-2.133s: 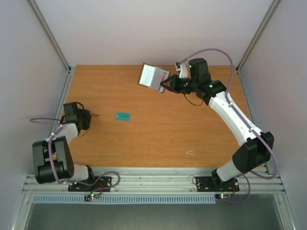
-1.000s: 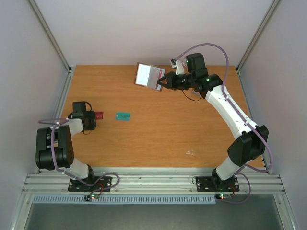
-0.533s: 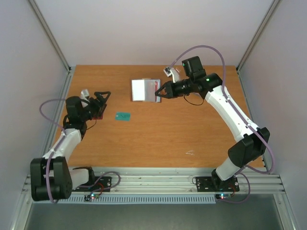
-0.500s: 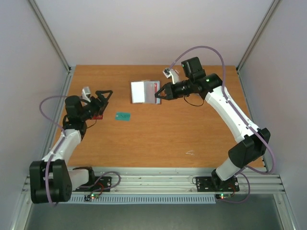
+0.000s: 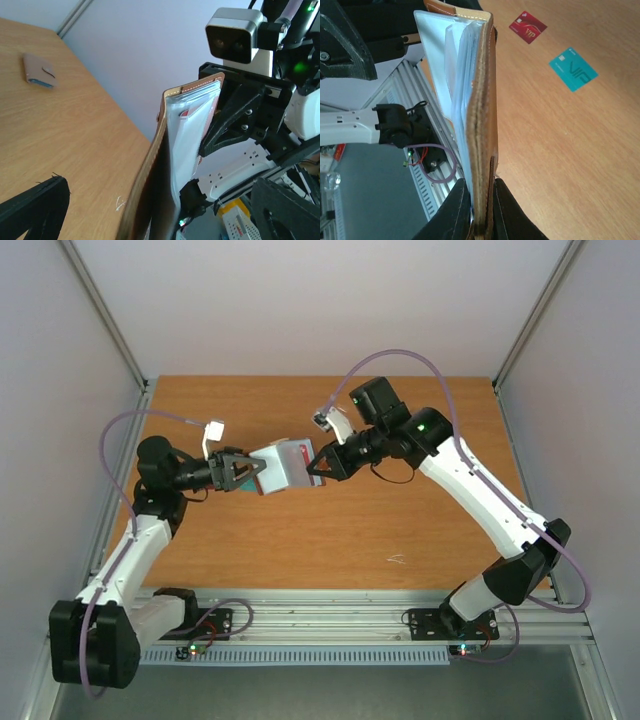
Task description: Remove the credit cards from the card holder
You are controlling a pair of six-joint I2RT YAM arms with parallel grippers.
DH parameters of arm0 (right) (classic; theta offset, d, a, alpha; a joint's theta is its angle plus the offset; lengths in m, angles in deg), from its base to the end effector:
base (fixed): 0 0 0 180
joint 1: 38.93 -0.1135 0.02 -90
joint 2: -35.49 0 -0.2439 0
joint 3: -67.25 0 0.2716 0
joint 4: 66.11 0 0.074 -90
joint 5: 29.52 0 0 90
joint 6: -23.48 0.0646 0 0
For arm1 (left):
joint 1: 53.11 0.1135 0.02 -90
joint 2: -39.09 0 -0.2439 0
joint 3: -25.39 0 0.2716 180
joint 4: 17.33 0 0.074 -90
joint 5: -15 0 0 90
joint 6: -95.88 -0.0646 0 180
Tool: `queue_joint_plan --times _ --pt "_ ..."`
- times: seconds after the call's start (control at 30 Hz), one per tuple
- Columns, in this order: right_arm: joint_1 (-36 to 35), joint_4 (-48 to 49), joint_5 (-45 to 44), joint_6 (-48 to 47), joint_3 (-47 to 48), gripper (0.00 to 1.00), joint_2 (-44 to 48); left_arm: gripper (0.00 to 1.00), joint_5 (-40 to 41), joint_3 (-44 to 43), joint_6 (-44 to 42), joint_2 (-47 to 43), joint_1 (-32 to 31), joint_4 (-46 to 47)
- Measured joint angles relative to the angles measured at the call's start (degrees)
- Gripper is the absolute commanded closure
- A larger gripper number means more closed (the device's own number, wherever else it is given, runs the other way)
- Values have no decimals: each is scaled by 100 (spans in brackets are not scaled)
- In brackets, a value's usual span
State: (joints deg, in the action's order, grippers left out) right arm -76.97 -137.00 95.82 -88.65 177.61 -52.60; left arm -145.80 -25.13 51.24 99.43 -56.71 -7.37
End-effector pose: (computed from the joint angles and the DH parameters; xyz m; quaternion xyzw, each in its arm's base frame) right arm 0.2502 0.2432 0.3651 -0.5396 0.7175 0.3278 0.2941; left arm 0.2578 -0.0773 0.2794 0.1780 0.6840 -0.6115 0.3557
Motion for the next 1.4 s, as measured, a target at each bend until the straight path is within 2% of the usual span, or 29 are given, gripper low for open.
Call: queue_joint_plan --times 0.07,0.1,0.13,0.27,0.3,0.37,0.57,0.77,0.8,0.97,1.0,1.03,1.07,1.1,1.2,1.23,1.27,1.4 --pt "-109 -13 -61 -24 22 98 0 5 -85 -13 -188 -70 -31 -105" --pt "-164 -13 -68 -33 35 98 0 15 -107 -13 -282 -107 -50 -184" --pt "-201 -7 -66 -44 44 97 0 27 -118 -13 -389 -138 -70 -267" --pt "-295 72 -44 -48 44 87 33 95 -125 -17 -756 -271 -210 -522" --pt "-306 120 -42 -48 39 86 48 99 -120 -17 -850 -317 -258 -568" --pt "-337 260 -79 -35 11 85 94 100 -90 -17 -1019 -415 -341 -636" --pt "-448 1073 -483 232 -529 84 542 100 76 -17 -1156 -614 -588 -525" --pt "-568 1532 -708 417 -562 70 538 100 184 -17 -1156 -684 -741 -275" --pt "-608 1617 -708 417 -553 71 487 100 179 -17 -1154 -686 -778 -260" --pt "-769 1777 -706 439 -522 94 291 97 245 -15 -1128 -686 -802 -251" --pt "-767 1788 -713 459 -520 98 291 84 271 -15 -1121 -688 -798 -251" --pt "-765 1794 -734 481 -518 99 295 63 323 -15 -1110 -691 -800 -245" --pt "-765 1803 -756 516 -514 99 295 46 372 -15 -1091 -704 -800 -249" --pt "-774 1814 -780 527 -511 99 291 35 424 -15 -1104 -717 -809 -229" --pt "-835 1790 -938 568 -509 99 243 15 527 -15 -1086 -750 -839 -188" --pt "-872 1764 -1047 575 -498 99 214 5 568 -15 -1075 -750 -839 -181" --pt "-916 1711 -1143 577 -470 99 173 1 621 -15 -1056 -750 -841 -179" --pt "-1156 1519 -1445 551 -254 99 -39 2 909 -17 -966 -745 -844 -162"
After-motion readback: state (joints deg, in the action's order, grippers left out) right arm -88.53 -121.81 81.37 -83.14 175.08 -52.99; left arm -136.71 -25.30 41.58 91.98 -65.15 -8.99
